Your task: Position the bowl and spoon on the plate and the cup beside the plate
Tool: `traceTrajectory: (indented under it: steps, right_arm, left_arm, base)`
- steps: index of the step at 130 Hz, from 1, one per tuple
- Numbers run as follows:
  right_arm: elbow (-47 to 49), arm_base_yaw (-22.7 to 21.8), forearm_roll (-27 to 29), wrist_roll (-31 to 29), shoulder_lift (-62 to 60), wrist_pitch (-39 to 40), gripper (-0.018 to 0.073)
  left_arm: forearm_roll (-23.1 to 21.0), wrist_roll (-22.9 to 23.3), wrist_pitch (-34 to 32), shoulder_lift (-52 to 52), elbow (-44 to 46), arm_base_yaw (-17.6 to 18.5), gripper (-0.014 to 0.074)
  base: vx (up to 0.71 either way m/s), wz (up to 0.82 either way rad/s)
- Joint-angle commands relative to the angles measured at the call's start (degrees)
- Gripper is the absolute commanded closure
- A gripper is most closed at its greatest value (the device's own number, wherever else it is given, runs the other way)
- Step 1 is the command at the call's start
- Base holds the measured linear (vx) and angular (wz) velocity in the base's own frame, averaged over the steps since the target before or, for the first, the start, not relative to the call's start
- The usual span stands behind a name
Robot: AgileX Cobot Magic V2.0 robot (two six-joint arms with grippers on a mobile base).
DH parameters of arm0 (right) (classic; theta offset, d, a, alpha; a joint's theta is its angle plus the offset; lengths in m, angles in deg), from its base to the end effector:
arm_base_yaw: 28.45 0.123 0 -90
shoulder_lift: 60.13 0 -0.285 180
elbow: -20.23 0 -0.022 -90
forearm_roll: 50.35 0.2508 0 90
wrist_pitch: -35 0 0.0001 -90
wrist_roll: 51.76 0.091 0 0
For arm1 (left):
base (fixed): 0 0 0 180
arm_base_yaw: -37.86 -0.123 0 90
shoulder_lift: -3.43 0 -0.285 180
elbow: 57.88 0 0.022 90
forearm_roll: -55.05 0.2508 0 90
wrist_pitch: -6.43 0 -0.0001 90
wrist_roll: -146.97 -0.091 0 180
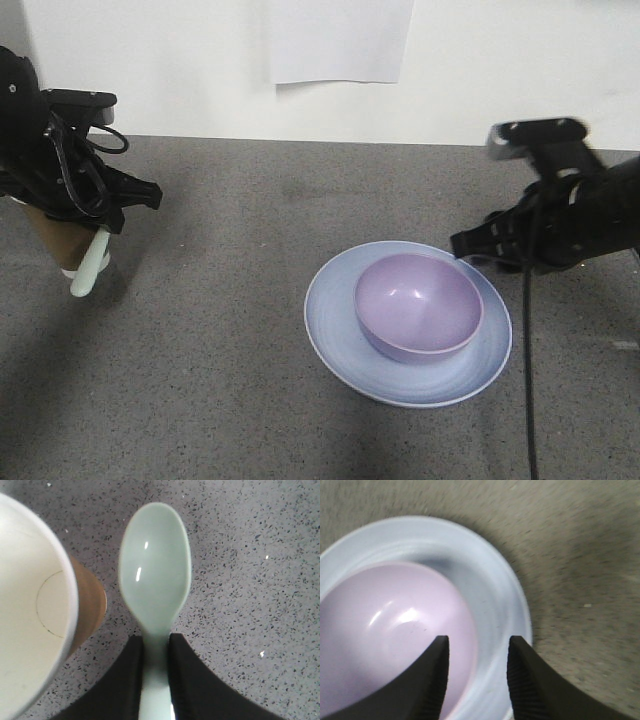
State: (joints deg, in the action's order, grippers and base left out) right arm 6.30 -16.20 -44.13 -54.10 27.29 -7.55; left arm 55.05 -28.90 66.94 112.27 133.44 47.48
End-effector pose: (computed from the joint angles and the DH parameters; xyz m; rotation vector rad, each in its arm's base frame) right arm 0.2830 0.0683 0.3067 -0.2494 2.5035 0.1955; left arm 0.3722 -0.0631 0.2973 0.1322 2.7570 -0.0641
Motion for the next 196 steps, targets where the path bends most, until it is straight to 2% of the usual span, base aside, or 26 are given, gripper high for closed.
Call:
traceTrajectory:
  steps: [1,12,28,42,51,69,94,108,122,196]
  right_arm:
    - [1.5,-0.3,-7.4,5.8,-4.4,1.1,0.0345]
    - [1.5,-0.3,-15.2,11.0,-5.8,-0.6,0.0400]
    - [1.5,-0.3,-23.5,16.9,-6.4,-3.3,0.0480]
    - [1.5,-0.3,-28.3,19.9,-6.4,-5.1,0.0575]
    - [1.5,-0.8,-29.6,20.5,-6.4,-5.5,0.0570]
    - [1.5,-5.7,-25.9,19.4,-6.7,-5.2,0.0561]
    - [1.5,-14.2,-13.9,8.6,-9.8,-3.5,0.0561]
    - [1.5,-17.1,-8.1,4.4,-10.6,-3.8,0.0561]
    - [1.5,-18.2,-4.7,2.3,-11.2,-4.4,0.0561]
    - [1.5,-18.1,-3.9,1.6,-11.7,-5.7,0.0560]
  left_arm:
    - [0.0,0.2,-2.0,-2.9,1.3,0.4,0.0603]
    - [0.0,0.2,-2.0,-2.9,1.3,0.4,0.0603]
    - [0.0,0.2,-2.0,-2.9,1.3,0.4,0.0603]
    - [0.0,0.2,-2.0,-2.9,1.3,0.4,0.0603]
    - [0.0,0.2,-2.0,-2.9,1.3,0.4,0.0603]
    - [0.0,0.2,-2.0,-2.9,1.3,0.4,0.0603]
    - [0.0,0.2,-2.0,-2.9,1.3,0.4,0.0603]
    - [0.0,0.2,-2.0,-2.9,1.3,0.4,0.0603]
    - [0.0,0.2,-2.0,-2.9,1.3,0.4,0.0603]
    - [0.0,0.2,-2.0,-2.9,1.3,0.4,0.0603]
  base:
    - [0.00,0.00]
    - [0.00,0.00]
    - [0.00,0.00]
    - [0.00,0.00]
    - [0.00,0.00]
    - [0.00,0.00]
    - [0.00,0.00]
    - [0.00,0.00]
    - [0.00,0.00]
    - [0.00,0.00]
